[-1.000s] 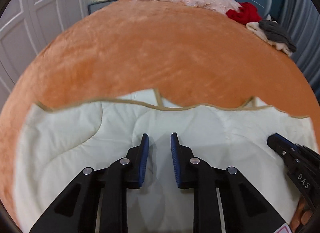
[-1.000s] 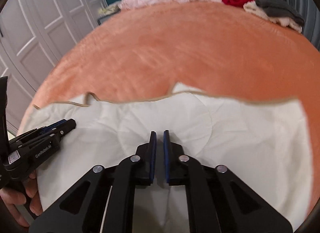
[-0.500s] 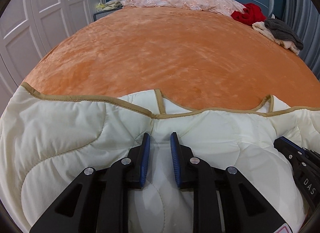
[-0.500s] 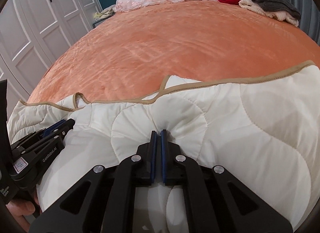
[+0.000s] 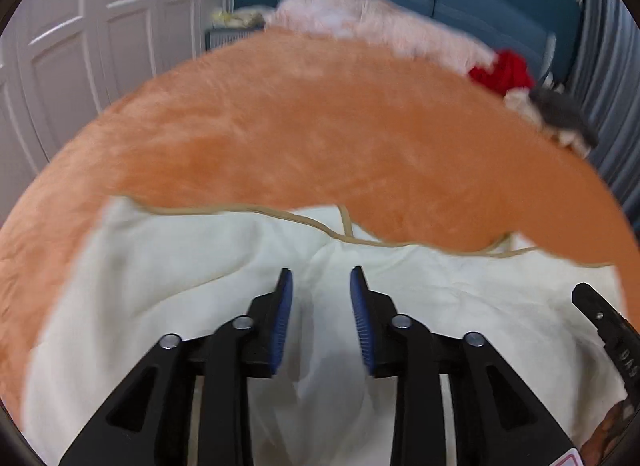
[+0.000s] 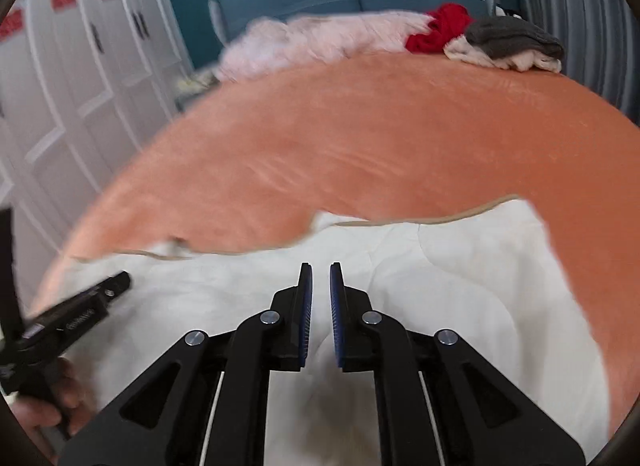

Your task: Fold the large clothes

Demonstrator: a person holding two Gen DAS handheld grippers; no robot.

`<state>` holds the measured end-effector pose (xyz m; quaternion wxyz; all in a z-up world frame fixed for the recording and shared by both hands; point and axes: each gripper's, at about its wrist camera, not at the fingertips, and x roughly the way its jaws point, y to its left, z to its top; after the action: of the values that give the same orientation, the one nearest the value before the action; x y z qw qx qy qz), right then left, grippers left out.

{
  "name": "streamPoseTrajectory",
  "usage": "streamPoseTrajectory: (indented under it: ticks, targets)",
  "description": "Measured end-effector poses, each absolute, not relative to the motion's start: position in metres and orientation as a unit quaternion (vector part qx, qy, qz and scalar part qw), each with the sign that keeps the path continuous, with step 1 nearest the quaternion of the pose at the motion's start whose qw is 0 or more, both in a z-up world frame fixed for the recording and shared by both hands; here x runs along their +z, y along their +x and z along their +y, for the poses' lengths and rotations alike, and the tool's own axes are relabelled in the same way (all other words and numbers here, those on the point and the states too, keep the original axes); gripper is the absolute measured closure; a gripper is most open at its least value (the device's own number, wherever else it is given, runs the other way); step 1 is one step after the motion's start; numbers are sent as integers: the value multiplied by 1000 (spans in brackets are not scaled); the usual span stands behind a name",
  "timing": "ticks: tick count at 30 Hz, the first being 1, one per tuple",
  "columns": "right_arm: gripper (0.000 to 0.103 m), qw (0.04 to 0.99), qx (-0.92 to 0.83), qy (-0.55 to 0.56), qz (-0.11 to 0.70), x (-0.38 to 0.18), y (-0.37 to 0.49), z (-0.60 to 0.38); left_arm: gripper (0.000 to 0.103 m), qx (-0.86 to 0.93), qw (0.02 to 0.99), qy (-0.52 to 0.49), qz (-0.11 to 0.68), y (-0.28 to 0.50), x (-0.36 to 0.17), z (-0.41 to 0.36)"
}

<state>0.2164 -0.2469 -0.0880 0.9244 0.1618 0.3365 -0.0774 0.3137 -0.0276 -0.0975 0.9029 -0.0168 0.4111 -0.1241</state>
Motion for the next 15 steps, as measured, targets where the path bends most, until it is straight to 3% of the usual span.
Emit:
streamPoseTrajectory:
  ticks: [7,15]
  targets:
    - [94,908,-15,149,392,-95,169,-196,72,-170,882,-37,438,238,-97,-14]
    - [96,899,-35,154,408,-137,170,-182,71,-151,902,-19,405,222,-131,-28]
